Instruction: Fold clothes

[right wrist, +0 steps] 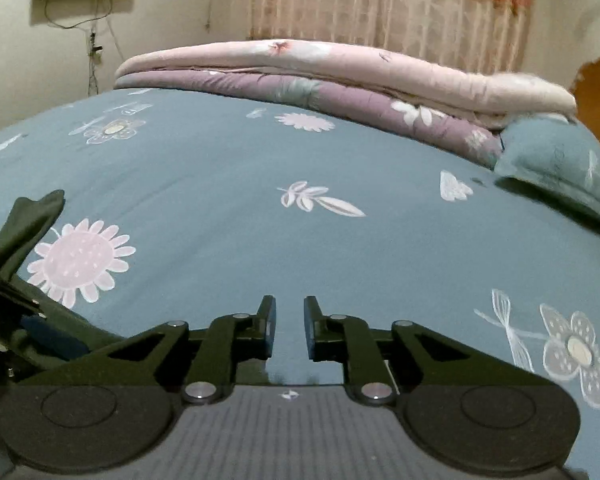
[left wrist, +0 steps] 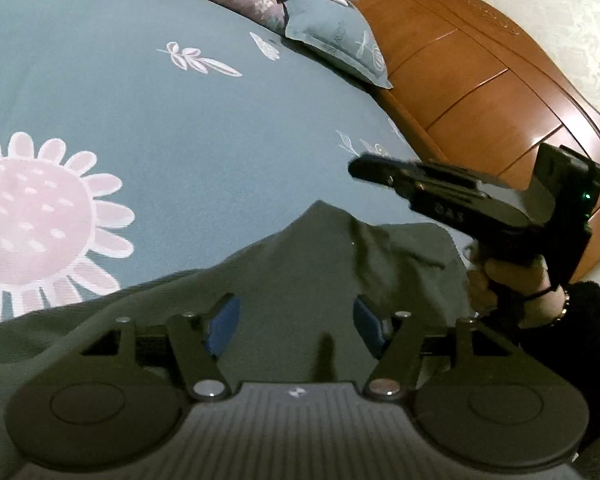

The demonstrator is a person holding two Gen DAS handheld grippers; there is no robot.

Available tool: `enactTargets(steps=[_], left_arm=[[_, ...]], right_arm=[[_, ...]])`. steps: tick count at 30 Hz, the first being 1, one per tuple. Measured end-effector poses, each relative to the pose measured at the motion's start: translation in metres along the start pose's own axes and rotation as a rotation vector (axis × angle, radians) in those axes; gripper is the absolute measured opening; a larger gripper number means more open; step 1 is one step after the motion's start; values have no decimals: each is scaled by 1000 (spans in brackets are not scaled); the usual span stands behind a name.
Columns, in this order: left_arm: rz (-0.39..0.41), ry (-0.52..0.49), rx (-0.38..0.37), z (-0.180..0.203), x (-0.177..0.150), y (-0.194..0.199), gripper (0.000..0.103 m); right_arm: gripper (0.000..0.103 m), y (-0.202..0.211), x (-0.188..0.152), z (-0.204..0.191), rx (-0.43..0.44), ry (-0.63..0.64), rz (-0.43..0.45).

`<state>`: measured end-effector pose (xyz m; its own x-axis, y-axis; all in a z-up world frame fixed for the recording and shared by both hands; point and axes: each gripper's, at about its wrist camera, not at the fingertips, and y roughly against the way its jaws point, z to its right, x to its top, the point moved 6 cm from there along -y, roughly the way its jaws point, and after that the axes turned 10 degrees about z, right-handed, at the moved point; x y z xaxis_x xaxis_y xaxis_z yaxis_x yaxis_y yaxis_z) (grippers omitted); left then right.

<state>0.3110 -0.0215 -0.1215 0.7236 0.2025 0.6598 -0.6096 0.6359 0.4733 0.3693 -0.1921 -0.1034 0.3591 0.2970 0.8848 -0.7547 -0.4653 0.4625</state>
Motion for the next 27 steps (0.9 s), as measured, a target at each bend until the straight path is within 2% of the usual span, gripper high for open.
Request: enactTargets(steps=[2,4,5,6,7,9,12,17,19,21,23,24,27], left_arm=[[8,-16,-3,1,2,5,63],[6,-21,26,-6,0,8,64],[1,-6,50,-14,-1,7,63],[11,32,43,-20,1,9,63],[23,72,32,-27,3,10,63],[36,97,60,-33,8,14,61],[35,94,109,-36,14,21,60],[-16,-47,120,-10,8,30,61],[-27,-127,117,5,1,29,61],[-37,-184,138,13,-9,25,65],[-73,-170,188,8,-20,21,64],[-58,-160,188,7,-22,24,65],[-66,-123,229,9,-19,32,65]], right_arm=[[19,9,-3,-5,17,-8,-25],[20,16,-11,-11,39,-19,-70],[23,17,-16,-14,42,-25,-91],[23,16,-22,-16,44,-32,-114],[26,12,-29,-16,34,-38,-136],[26,-2,-41,-12,-2,-65,-166],[28,-12,-43,-2,-47,-160,-139],[51,42,-43,12,-134,-203,-116],[53,66,-57,22,-191,-215,-133],[62,87,-78,36,-260,-234,-158],[65,99,-106,51,-315,-280,-217],[65,106,-118,56,-323,-298,-224],[65,129,-124,62,-328,-315,-201]])
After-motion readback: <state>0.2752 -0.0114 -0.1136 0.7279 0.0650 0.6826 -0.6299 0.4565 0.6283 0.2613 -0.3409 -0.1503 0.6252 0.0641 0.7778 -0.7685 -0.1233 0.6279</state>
